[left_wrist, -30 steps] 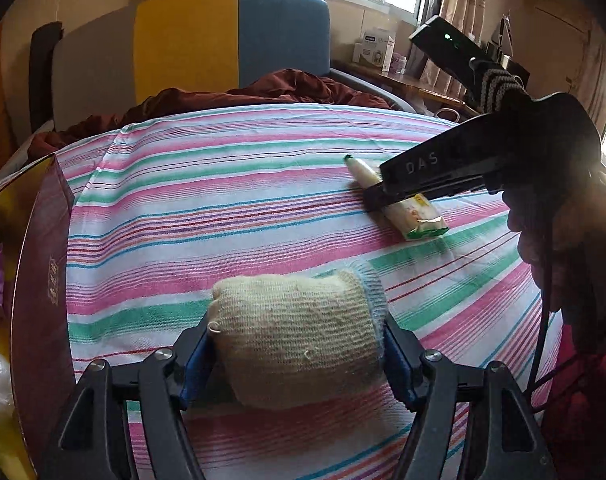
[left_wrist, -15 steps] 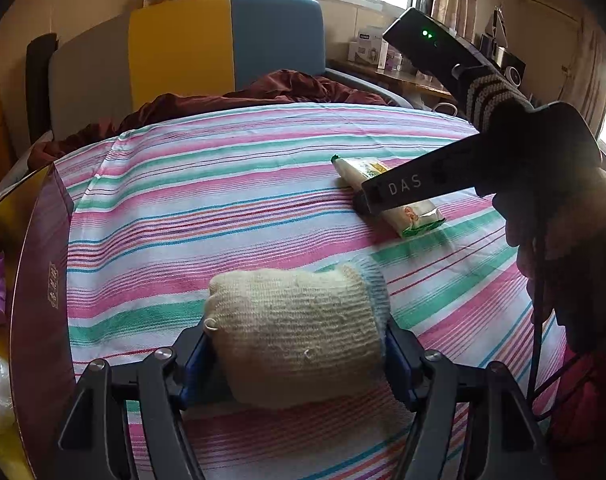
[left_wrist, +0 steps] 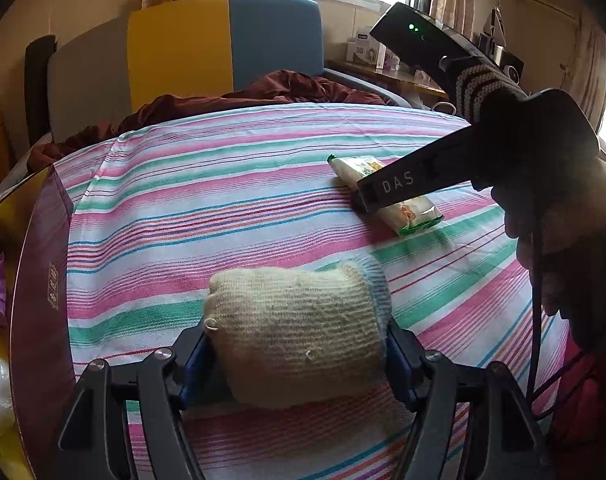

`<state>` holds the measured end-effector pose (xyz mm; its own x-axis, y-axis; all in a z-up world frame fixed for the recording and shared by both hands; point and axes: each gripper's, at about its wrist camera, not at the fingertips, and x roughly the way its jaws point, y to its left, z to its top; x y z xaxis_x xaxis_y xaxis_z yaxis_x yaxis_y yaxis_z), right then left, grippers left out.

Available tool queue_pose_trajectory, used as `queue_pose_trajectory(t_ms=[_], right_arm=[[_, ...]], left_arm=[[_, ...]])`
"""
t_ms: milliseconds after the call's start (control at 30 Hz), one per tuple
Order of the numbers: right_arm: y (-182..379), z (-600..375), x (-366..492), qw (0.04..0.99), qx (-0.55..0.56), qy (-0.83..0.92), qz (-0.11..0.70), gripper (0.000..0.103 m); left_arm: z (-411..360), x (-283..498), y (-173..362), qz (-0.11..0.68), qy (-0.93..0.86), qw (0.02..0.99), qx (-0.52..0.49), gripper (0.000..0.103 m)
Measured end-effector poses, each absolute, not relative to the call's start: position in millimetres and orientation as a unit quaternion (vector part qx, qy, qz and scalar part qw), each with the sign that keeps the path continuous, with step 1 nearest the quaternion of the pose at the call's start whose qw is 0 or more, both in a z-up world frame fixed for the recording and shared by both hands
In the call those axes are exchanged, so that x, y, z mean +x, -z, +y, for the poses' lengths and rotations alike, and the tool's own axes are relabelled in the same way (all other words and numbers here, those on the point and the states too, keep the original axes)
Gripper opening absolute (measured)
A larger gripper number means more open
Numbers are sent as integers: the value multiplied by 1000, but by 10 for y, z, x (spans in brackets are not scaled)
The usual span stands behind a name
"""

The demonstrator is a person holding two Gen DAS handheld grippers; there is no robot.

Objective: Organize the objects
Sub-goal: 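Carry the knitted roll toward the tin with the left gripper while the right gripper holds the cracker packet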

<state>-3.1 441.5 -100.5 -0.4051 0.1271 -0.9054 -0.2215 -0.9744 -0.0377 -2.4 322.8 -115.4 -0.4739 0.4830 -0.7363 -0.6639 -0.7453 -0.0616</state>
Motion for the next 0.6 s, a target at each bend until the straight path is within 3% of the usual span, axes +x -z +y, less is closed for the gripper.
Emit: queue_pose_trajectory(t_ms=[367,600], right_arm=[[1017,4376,-70,106,-526,-844,16,47],[1012,4336,-62,111,-519,-847,-3,47]], left_arm=[[3178,55,1060,114,-847,334,-399,67],[3031,232,720,107,-854,341,-378,68]])
